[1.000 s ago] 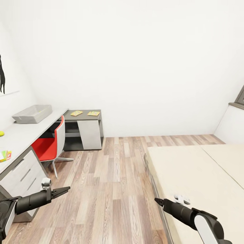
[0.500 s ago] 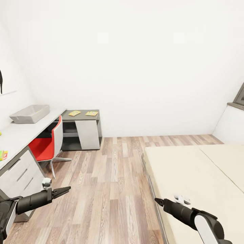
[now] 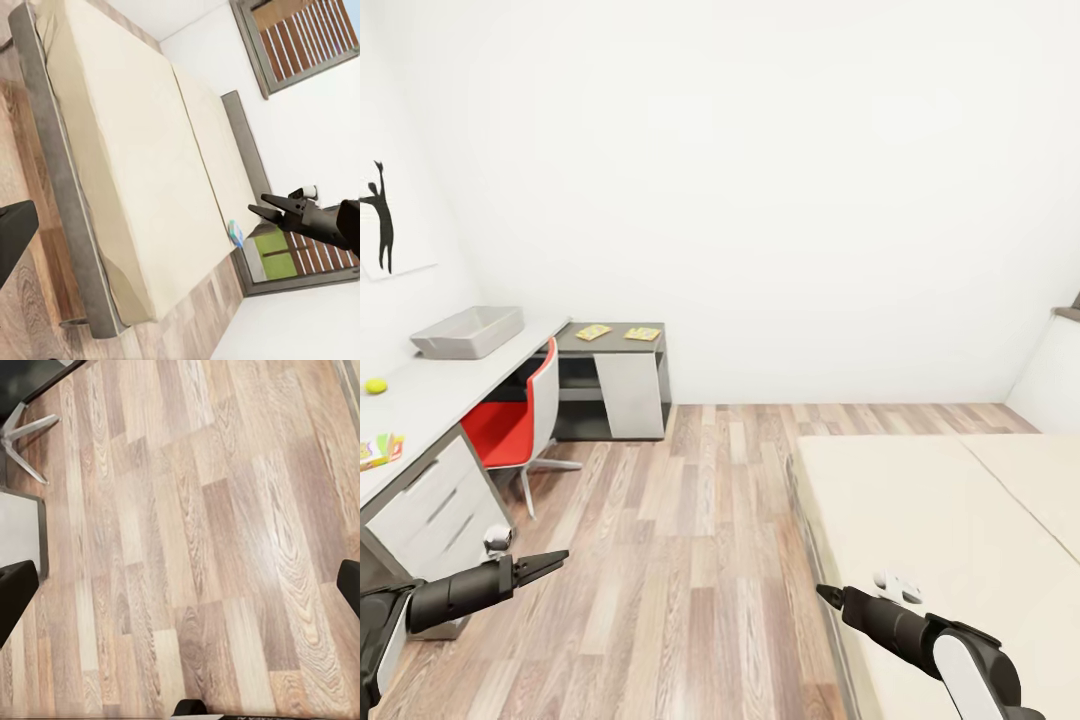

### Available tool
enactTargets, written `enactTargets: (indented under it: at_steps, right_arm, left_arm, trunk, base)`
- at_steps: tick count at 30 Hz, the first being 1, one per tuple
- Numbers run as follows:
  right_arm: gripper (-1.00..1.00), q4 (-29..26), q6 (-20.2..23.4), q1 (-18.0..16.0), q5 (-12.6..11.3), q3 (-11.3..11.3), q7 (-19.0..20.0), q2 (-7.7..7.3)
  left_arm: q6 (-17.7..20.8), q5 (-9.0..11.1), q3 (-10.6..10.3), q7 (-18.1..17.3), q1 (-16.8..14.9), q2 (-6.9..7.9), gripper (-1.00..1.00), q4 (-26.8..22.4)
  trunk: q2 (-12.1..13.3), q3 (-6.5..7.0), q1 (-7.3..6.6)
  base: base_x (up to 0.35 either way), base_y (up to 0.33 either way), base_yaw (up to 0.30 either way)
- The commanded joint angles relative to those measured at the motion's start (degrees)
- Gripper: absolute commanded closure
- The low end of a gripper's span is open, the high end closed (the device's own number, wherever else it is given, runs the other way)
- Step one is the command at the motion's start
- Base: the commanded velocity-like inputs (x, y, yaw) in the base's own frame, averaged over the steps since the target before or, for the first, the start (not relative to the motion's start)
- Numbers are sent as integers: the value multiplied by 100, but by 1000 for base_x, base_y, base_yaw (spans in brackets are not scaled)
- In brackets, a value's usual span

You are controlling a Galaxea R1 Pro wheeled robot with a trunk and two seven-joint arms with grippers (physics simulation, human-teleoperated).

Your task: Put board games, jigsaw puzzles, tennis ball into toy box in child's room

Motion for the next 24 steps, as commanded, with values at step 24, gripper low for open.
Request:
enactTargets:
  at_steps: [24]
  right_arm:
    - [-100,176,7,-13,-64,7,-68,29]
  left_arm:
    - [55,-33,22,-10,-7,12,-100,-2]
  trunk:
    - [-13,-13,4]
  base:
    - [0,-76,22]
